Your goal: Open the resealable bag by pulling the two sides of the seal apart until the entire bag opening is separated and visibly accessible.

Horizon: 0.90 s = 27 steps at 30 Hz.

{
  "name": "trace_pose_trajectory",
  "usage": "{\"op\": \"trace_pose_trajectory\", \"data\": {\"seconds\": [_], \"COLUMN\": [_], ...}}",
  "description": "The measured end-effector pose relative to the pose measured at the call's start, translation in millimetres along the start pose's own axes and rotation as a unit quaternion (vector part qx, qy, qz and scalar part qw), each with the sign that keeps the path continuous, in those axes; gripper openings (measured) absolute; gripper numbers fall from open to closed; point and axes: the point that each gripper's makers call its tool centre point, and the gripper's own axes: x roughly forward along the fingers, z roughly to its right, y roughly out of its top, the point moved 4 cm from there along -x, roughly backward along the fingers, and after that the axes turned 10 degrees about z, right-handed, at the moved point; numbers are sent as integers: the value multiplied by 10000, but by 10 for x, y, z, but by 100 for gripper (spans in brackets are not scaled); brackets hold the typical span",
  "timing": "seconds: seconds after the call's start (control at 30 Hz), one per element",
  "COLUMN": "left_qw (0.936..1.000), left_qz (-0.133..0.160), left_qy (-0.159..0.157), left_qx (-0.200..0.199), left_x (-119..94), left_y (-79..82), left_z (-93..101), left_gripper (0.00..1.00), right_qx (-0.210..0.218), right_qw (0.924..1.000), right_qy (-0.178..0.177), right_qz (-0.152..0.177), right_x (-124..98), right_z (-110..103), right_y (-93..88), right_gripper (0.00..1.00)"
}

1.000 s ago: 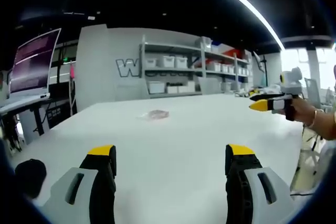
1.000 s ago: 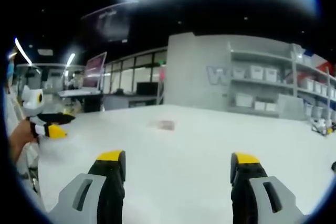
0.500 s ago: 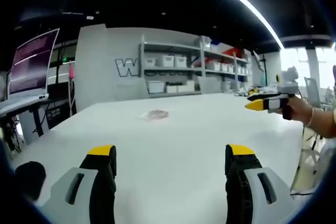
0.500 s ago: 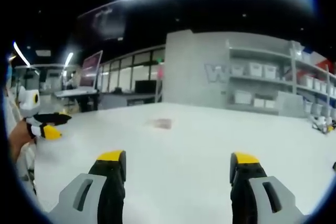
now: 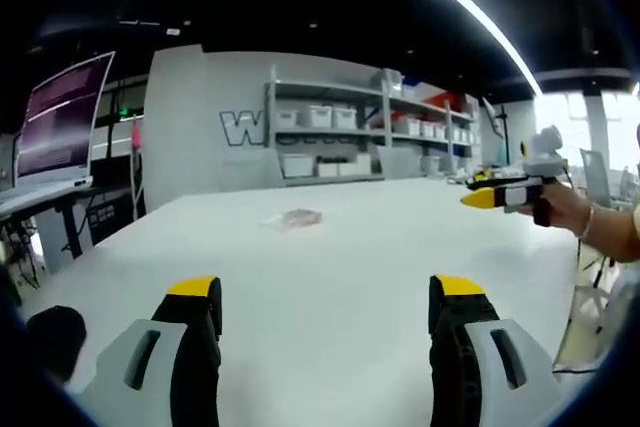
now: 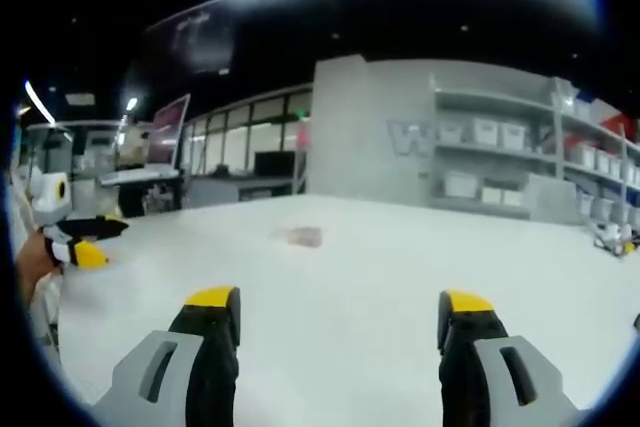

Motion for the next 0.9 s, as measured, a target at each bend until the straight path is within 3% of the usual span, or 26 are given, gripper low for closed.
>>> {"op": "trace_pose_trajectory", "data": {"seconds": [0.9], "left_qw": [9999], "left_qz": [-18], "left_qy": [-69], "left_qx": [-70], "left_x": [-20], "left_y": [-45], "left_z": [29], "left_gripper": [83], "right_qx": [13], "right_qw": [10000], "right_qy": [-3], "right_qz": [-93], "right_x": [224], "right_z": [-24], "right_y": [61], "right_gripper": [81]}}
